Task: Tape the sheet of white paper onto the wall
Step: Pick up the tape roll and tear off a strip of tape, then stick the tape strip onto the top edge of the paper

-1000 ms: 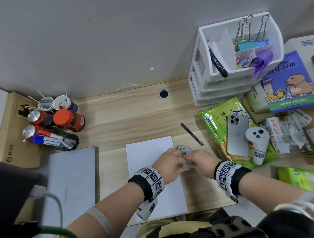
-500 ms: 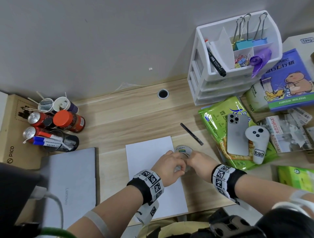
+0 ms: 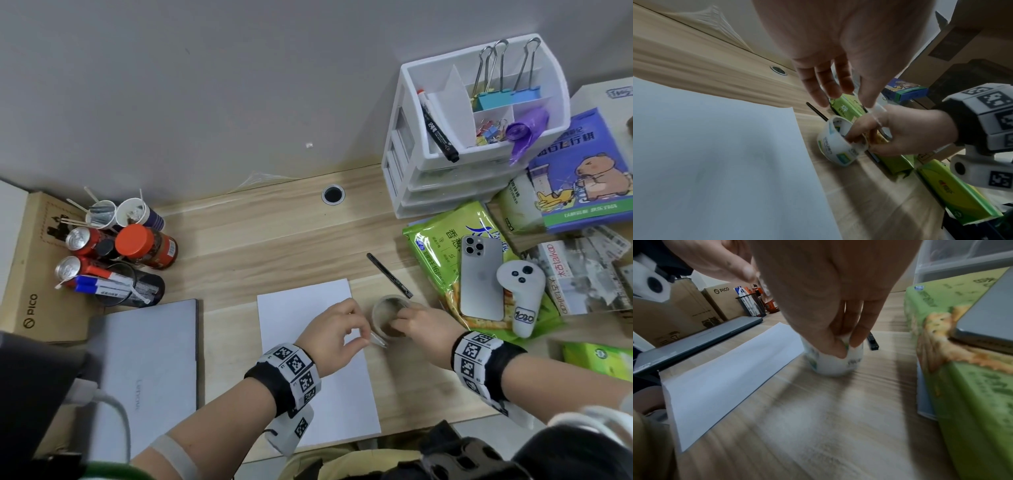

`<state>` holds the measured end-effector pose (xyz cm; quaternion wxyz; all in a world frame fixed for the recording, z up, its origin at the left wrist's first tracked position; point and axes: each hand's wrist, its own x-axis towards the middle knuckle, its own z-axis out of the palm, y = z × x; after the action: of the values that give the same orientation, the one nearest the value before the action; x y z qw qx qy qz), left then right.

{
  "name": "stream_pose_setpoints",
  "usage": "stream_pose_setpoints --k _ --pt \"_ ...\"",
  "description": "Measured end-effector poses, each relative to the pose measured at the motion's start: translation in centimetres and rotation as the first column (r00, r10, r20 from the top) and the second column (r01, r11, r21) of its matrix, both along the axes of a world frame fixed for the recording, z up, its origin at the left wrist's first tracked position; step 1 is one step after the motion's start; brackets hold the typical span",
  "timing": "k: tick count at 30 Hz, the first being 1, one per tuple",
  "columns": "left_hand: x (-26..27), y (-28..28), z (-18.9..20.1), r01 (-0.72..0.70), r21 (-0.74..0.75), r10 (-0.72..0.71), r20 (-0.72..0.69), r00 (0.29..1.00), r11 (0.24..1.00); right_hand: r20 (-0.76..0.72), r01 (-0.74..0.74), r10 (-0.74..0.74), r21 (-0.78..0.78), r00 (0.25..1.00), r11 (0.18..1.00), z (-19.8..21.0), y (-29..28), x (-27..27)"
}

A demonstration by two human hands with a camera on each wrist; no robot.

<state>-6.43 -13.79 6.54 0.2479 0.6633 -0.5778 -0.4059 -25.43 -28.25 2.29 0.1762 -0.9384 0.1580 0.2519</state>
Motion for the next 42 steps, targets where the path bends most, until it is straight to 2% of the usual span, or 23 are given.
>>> stream_pose_setpoints --k 3,4,5,6,8,9,11,13,17,19,26,29,33,35,38,40,42 --pt "0.8 0.5 0.2 -0.034 0.013 0.034 0.01 0.999 0.999 0.195 0.032 -0.032 0.005 0.98 0.999 0.6 -0.1 -0.6" --pt "1.0 0.6 0.2 -0.037 0.02 0.037 0.019 0.999 0.999 0.277 0.096 -0.106 0.049 0.955 0.994 1.2 0.0 -0.5" --pt "1.2 0.7 0.2 -0.041 0.028 0.04 0.023 0.999 0.999 0.329 0.19 -0.235 0.164 0.915 0.968 1.9 0.3 -0.1" --pt "1.4 0.8 0.3 -0.051 0.037 0.05 0.021 0.999 0.998 0.313 0.291 -0.394 0.328 0.864 0.899 2.6 0.5 0.5" --pt "1.6 1.1 0.2 -0.074 0.043 0.073 0.009 0.997 0.996 0.129 0.437 -0.638 0.626 0.759 0.646 3.5 1.1 2.0" --pt "1.7 1.2 0.2 -0.085 0.041 0.085 0.002 0.996 0.996 0.044 0.46 -0.688 0.712 0.724 0.53 3.6 1.4 2.8" --pt "1.8 1.5 0.0 -0.112 0.038 0.113 -0.019 0.993 0.993 -0.085 0.466 -0.713 0.809 0.696 0.358 3.6 2.0 4.0" --pt "1.9 1.8 -0.2 -0.129 0.045 0.131 -0.037 0.991 0.991 -0.178 0.474 -0.7 0.844 0.691 0.253 3.6 2.5 4.9" --pt "2.4 2.4 -0.4 -0.128 0.074 0.131 -0.044 0.99 0.989 -0.26 0.483 -0.685 0.862 0.681 0.153 3.0 3.0 6.2" --pt "2.6 2.7 -0.3 -0.126 0.086 0.13 -0.041 0.991 0.988 -0.261 0.497 -0.679 0.85 0.686 0.176 2.8 3.0 6.7" --pt "3.6 3.5 -0.2 -0.139 0.072 0.142 -0.038 0.989 0.988 -0.187 0.509 -0.644 0.783 0.742 0.357 1.9 3.2 8.8" --pt "4.5 3.8 -0.8 -0.172 0.087 0.177 -0.048 0.983 0.981 -0.201 0.51 -0.628 0.781 0.752 0.36 2.1 3.1 10.0" --pt "6.0 4.3 -1.5 -0.268 0.12 0.28 -0.092 0.956 0.956 -0.205 0.56 -0.682 0.751 0.702 0.351 1.8 2.5 11.6" --pt "6.9 4.4 -2.0 -0.39 0.152 0.404 -0.082 0.911 0.908 -0.193 0.586 -0.708 0.724 0.68 0.365 1.3 2.1 12.5" --pt "8.8 4.7 -3.7 -0.585 0.241 0.583 0.087 0.807 0.774 -0.162 0.62 -0.738 0.673 0.656 0.404 0.7 1.7 14.1" --pt "10.2 5.0 -4.9 -0.65 0.317 0.611 0.223 0.759 0.691 -0.141 0.647 -0.756 0.63 0.639 0.429 0.2 1.6 15.3" --pt "11.0 4.9 -5.7 -0.666 0.348 0.599 0.292 0.746 0.66 -0.116 0.655 -0.762 0.602 0.638 0.456 -0.3 1.6 16.5"
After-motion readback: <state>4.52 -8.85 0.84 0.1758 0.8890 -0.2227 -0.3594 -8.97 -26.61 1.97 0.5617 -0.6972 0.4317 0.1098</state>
